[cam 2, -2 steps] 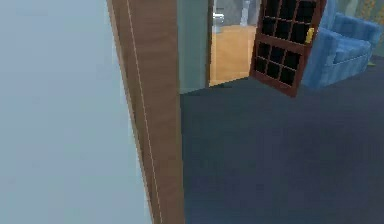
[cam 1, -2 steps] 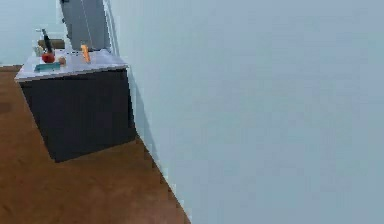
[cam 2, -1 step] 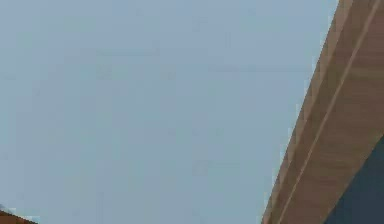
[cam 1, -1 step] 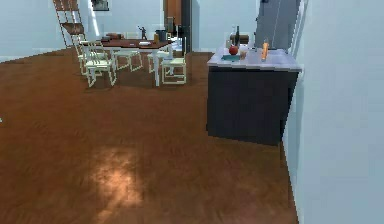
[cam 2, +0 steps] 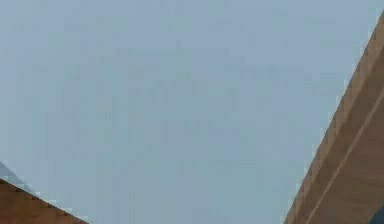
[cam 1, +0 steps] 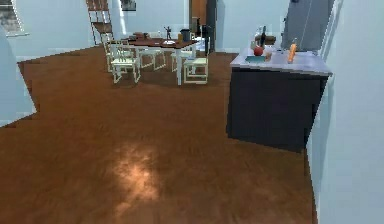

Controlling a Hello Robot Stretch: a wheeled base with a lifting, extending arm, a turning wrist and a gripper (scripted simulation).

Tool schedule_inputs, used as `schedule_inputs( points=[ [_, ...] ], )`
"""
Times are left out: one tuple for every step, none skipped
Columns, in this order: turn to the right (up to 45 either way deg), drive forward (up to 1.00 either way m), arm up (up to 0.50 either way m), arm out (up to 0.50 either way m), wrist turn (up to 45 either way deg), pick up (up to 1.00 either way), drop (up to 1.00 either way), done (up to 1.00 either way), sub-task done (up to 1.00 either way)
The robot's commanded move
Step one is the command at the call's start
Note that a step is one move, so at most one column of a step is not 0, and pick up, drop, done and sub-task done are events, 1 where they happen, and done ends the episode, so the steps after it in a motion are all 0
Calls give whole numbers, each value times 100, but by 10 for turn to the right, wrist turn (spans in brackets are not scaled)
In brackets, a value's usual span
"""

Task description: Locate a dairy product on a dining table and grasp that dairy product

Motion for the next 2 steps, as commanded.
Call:
schedule_inputs(
  points=[
    [0,100,0,0,0,0,0,0,0],
    [0,100,0,0,0,0,0,0,0]
  ],
)
